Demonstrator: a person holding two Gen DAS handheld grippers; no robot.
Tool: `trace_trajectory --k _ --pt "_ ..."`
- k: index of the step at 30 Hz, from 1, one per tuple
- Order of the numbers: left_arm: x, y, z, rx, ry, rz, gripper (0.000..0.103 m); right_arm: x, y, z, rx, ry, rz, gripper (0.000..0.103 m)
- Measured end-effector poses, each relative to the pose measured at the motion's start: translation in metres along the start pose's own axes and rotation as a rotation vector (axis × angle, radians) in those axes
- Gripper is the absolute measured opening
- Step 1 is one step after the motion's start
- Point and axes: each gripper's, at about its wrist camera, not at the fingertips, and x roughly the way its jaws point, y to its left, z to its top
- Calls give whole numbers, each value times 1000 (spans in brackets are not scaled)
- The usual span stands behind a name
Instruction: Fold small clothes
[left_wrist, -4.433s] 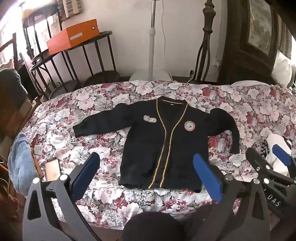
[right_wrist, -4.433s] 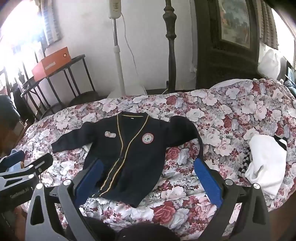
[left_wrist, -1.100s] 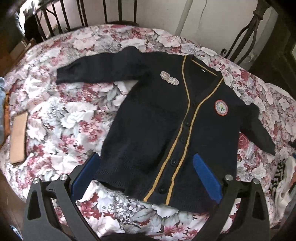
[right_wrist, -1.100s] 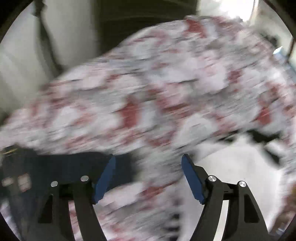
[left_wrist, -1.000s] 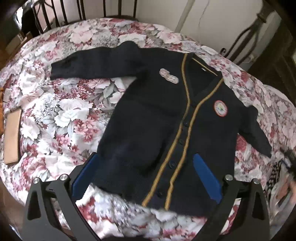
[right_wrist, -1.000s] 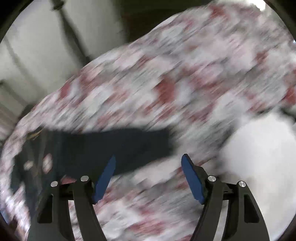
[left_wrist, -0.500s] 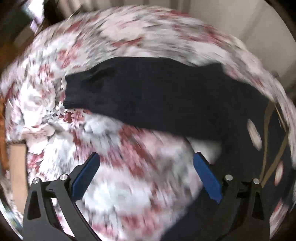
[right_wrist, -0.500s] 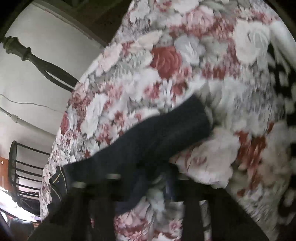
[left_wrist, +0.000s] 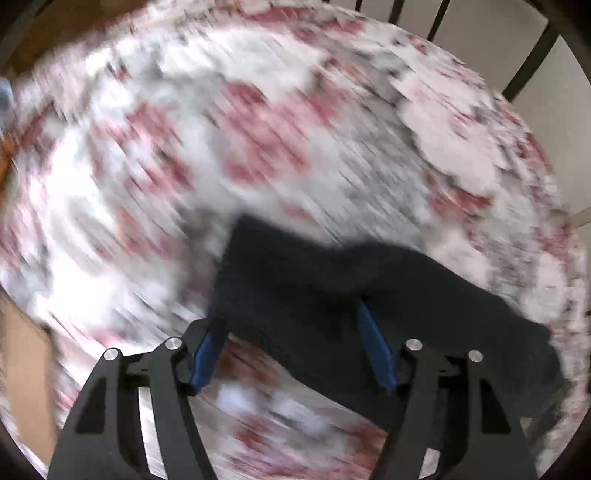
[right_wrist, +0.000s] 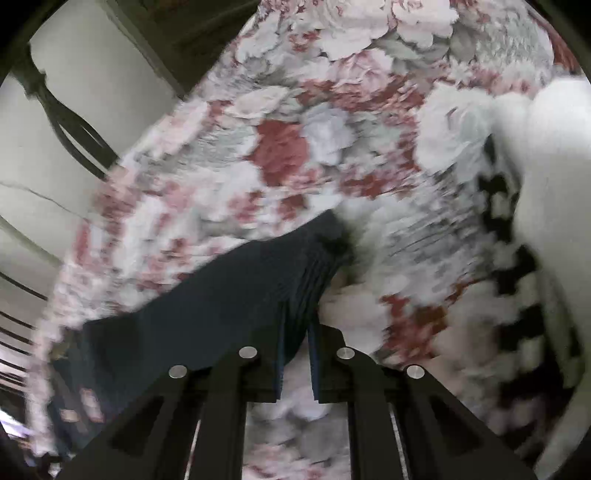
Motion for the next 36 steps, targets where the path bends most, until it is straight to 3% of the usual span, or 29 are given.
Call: trace_trajectory --k 2,5,7,8,10,13,17,18,20,22,23,24,26,28,30,32,33,35,36 --pt "1 1 8 15 9 -13 67 12 -2 0 -43 53 -35 18" --pt "-13 -13 13 87 -31 40 71 2 -2 5 -55 38 -106 45" --pt "-32 -30 9 179 -70 51 79 -23 -2 8 -25 -37 -126 48" --pt "-44 -38 4 218 -99 42 88 -43 3 8 -43 -111 -147 49" --pt "-69 -54 -10 291 -167 -13 93 -64 20 3 -105 -186 -119 49" --pt "-89 -85 -49 437 -195 -108 93 -76 68 -9 -222 -203 14 49" --pt "-93 -168 -120 670 -191 -154 95 -47 157 -26 -362 -89 162 47" --pt "-92 -166 -157 701 -204 -144 99 -31 180 -31 -398 -44 171 47" --pt "-81 -199 -175 750 -198 -101 99 2 195 -34 -376 59 139 47" --pt "-44 -220 -182 774 -150 48 99 46 171 -33 -258 166 33 45" --pt "-17 -223 -183 766 -81 89 99 64 149 -31 -186 204 71 42" --pt "-10 -220 -179 735 -55 55 99 68 134 -28 -142 208 136 38" --pt "-12 -213 -171 689 -44 -1 99 57 126 -22 -121 192 181 39" --pt "-26 -206 -170 700 -63 -6 99 26 125 -18 -181 113 140 48" --pt "-44 -195 -177 744 -111 -31 98 4 120 -24 -249 56 144 72" --pt "-51 -180 -186 786 -110 -68 98 13 115 -39 -316 115 64 89" --pt "-44 -168 -195 811 -65 -49 98 40 113 -51 -374 233 31 90" --pt "-35 -143 -204 824 28 3 99 38 109 -56 -440 204 23 87" --pt "-37 -126 -207 800 58 -39 98 23 111 -54 -441 173 3 87"
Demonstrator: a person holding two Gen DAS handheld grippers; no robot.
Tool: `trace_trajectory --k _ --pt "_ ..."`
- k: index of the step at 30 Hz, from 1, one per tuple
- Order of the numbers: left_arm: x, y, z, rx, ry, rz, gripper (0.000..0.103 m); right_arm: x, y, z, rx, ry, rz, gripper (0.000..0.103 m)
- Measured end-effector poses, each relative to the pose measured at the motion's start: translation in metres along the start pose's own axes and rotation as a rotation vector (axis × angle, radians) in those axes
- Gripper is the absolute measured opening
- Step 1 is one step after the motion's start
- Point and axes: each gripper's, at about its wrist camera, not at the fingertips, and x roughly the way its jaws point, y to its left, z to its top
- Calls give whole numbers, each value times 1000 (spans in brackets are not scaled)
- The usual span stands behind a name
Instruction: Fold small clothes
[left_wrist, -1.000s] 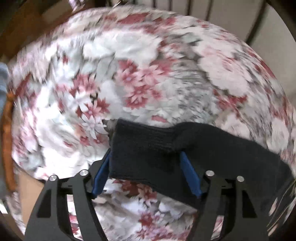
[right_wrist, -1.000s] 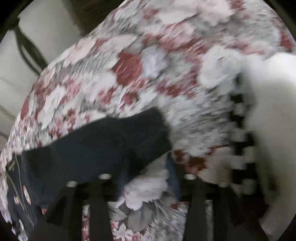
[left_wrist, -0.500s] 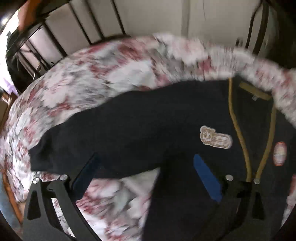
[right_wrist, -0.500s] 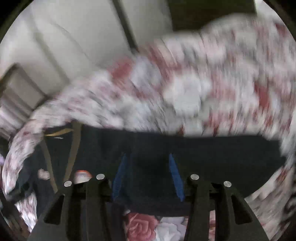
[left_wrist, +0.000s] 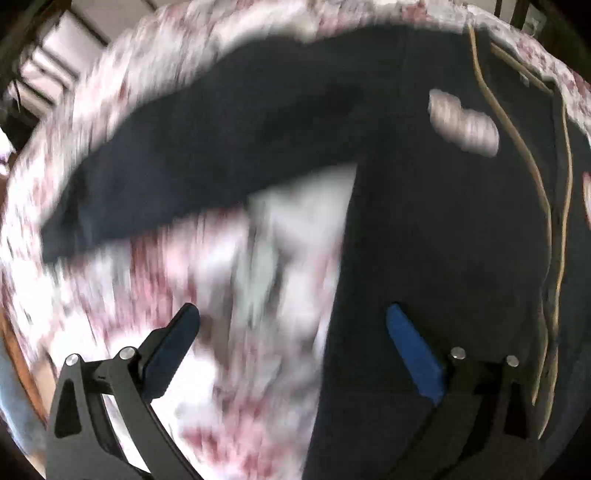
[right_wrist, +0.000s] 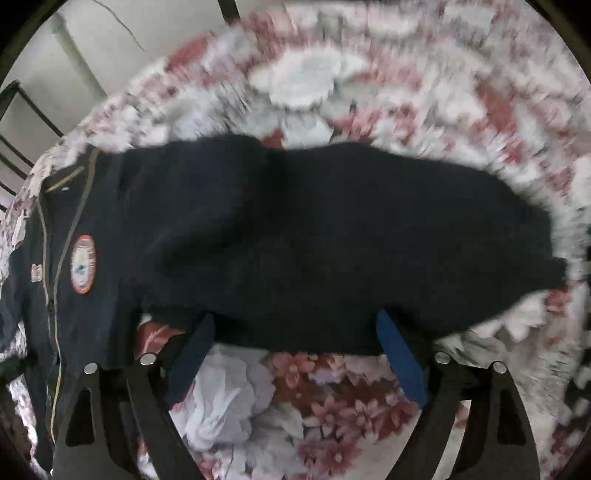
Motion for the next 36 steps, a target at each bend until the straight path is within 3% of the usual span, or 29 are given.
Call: trace_trajectory --k 1,3,8,10,11,12,13,14,15,18,19,21,24,26,27,29,30,31,34,36 --pt "-6 9 -11 -21 2 -51 98 -11 1 -2 12 0 27 87" --pt "-22 26 -35 -53 18 -157 98 -37 5 -16 18 26 210 86" --pt "-38 35 -71 -43 76 -318 98 -76 31 -79 -67 156 457 86" --pt "-34 24 -87 -27 132 -400 98 -70 51 -106 -63 258 555 82" --pt "-28 11 -95 5 188 -441 98 -65 56 -116 -57 303 583 70" --pt "-23 -4 -110 27 215 -437 98 -56 61 -123 -54 338 568 48" --pt "-12 -8 -117 37 222 -405 98 -55 66 -130 -55 345 531 35" --pt "-8 -11 -118 49 235 -383 98 -51 61 -127 -64 355 486 25" --pt "-8 -8 -116 60 239 -386 98 -47 62 -128 -80 373 478 23" --pt "-9 19 -115 13 273 -411 98 -52 61 -140 -200 375 442 24" --pt "-14 25 -114 4 270 -395 98 -59 60 -145 -187 371 442 25" --pt "-43 40 -110 20 200 -335 97 -82 40 -137 -91 309 457 33" --pt "-87 44 -86 77 50 -275 97 -113 42 -121 -112 131 438 35" --pt "-98 44 -75 89 18 -249 98 -117 52 -128 -156 136 437 46" --pt "-90 39 -64 101 42 -216 98 -104 64 -137 -186 192 420 55" --pt "-63 -8 -85 149 170 -154 98 -77 77 -154 -248 268 365 58" --pt "-38 -19 -87 172 270 -66 99 -77 74 -156 -242 239 365 57" --pt "-33 -24 -87 195 292 -35 98 -82 70 -154 -199 224 393 56" --pt "-69 -32 -77 230 145 10 96 -113 29 -127 -8 94 520 56" --pt "-105 -43 -60 231 38 -10 96 -131 -18 -97 124 -52 478 56"
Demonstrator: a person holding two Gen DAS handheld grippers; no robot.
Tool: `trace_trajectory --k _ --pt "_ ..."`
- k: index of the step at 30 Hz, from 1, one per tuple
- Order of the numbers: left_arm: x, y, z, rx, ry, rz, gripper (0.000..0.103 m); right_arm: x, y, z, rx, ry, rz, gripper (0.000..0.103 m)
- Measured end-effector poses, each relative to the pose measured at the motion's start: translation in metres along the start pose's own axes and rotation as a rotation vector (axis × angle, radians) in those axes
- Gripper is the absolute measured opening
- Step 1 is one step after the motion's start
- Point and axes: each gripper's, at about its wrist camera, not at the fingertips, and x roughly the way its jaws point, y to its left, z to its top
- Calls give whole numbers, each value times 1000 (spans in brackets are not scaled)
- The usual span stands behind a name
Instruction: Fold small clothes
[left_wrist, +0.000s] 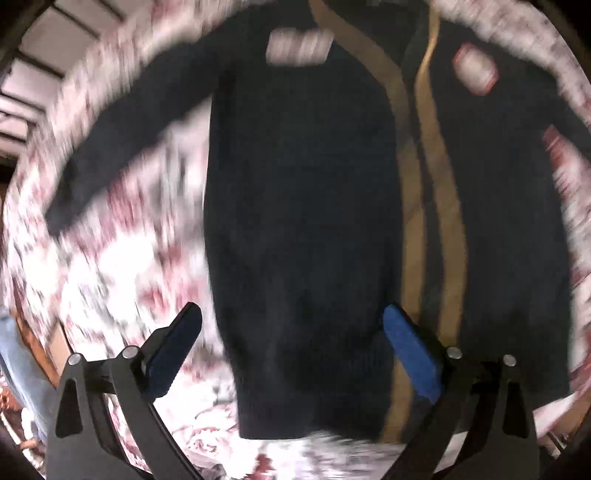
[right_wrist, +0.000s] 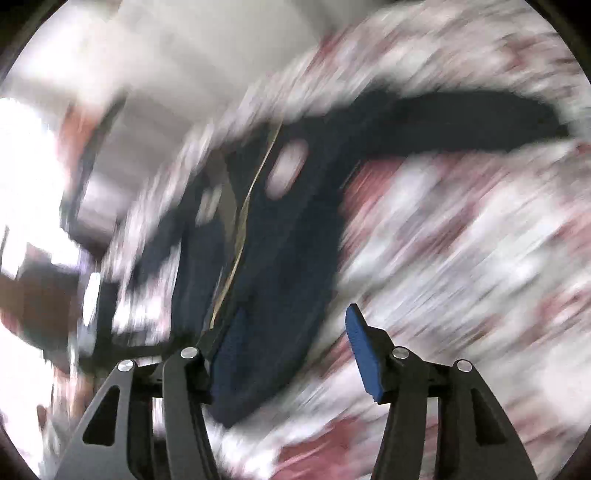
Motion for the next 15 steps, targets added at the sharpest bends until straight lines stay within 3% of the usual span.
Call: trace_trajectory --k 2,4,6,10,12,15 --pt "-24 -12 19 -17 -93 -2 97 -13 -28 25 122 -117 -14 55" --pt "-37 -57 68 -38 -167 -36 98 -26 -76 50 278 -202 -33 52" --pt "-46 -96 75 -61 -219 -81 98 -25 -100 60 357 -252 -71 49" --pt "-16 -155 92 -27 -253 -83 98 -9 -125 69 481 -312 -103 49" --pt "2 -171 88 -9 -261 -106 98 -1 -133 76 505 -325 -130 49" --pt "24 -182 92 52 -230 -61 98 14 -142 76 530 -330 -151 49"
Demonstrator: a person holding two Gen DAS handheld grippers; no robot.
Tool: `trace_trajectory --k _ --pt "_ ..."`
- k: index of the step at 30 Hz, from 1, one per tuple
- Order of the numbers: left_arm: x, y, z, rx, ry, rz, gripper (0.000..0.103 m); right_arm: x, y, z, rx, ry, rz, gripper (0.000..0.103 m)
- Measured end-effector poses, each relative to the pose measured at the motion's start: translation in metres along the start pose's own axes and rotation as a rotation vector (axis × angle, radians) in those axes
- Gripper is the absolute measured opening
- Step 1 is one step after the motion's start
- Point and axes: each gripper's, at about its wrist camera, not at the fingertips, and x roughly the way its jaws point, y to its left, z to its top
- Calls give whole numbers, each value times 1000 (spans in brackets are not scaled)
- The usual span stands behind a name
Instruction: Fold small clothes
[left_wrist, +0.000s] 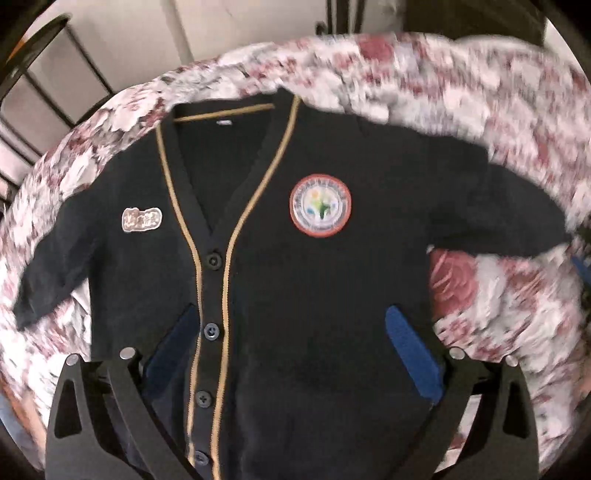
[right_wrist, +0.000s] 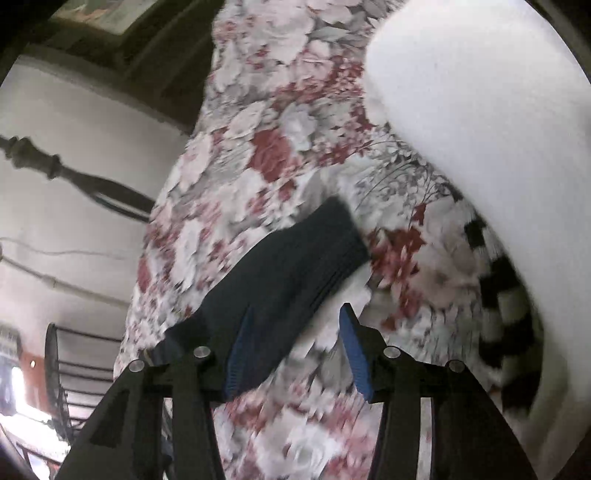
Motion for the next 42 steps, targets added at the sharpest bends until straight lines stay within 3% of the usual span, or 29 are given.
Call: trace_trajectory --k 3,6,11,13,14,16,21,27,34,42 --pt "-7 4 1 28 -43 48 98 13 -3 -1 1 -27 -27 49" --pt "-5 14 6 -22 -21 32 98 18 -7 -1 4 -44 -83 49" --pt "-6 37 15 -100 -23 80 98 27 -7 0 6 -71 -134 49" --pt "-11 51 18 -145 -40 103 98 29 -4 0 -13 -88 -164 23" --pt "-13 54 18 -165 -40 101 98 28 -3 0 -21 -89 -157 10" --pt "-13 68 19 -216 -30 77 98 22 4 -1 -37 -106 -151 8" --pt "-6 84 20 -271 6 41 98 -8 43 -11 -138 -174 -98 7" --pt "4 90 19 -274 37 49 98 -32 93 -28 -243 -195 -15 7" --pt "12 101 19 -315 60 16 98 -39 148 -60 -339 -169 79 7" --pt "10 126 18 -400 65 22 98 -21 212 -100 -402 -109 182 7"
